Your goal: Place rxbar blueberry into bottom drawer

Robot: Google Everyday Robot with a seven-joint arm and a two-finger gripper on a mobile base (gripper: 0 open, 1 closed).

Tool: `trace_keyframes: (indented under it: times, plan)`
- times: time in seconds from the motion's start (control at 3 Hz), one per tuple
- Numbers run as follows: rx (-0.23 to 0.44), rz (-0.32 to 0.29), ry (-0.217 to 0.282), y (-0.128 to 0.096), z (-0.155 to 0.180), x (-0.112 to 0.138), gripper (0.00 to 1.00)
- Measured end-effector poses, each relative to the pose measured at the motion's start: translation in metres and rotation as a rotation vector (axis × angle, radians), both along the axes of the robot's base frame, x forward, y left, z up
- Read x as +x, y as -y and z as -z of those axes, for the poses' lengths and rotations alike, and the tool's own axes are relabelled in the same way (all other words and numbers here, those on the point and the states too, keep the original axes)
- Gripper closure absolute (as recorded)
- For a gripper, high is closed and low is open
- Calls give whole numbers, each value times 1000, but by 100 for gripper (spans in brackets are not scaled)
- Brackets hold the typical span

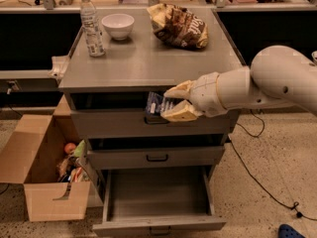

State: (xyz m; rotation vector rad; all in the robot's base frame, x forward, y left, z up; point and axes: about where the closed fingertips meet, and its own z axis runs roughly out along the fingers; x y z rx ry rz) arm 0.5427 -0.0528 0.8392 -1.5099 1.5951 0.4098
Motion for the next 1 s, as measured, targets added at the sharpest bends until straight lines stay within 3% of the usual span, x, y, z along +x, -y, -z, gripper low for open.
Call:
trace_keyframes:
  times: [0.33, 0.67, 1.0]
  plan:
    - [-24, 84, -35, 7, 19, -6, 100]
    - [5, 241, -166, 10, 90, -24, 100]
    - [43, 324, -320, 0, 185, -55, 100]
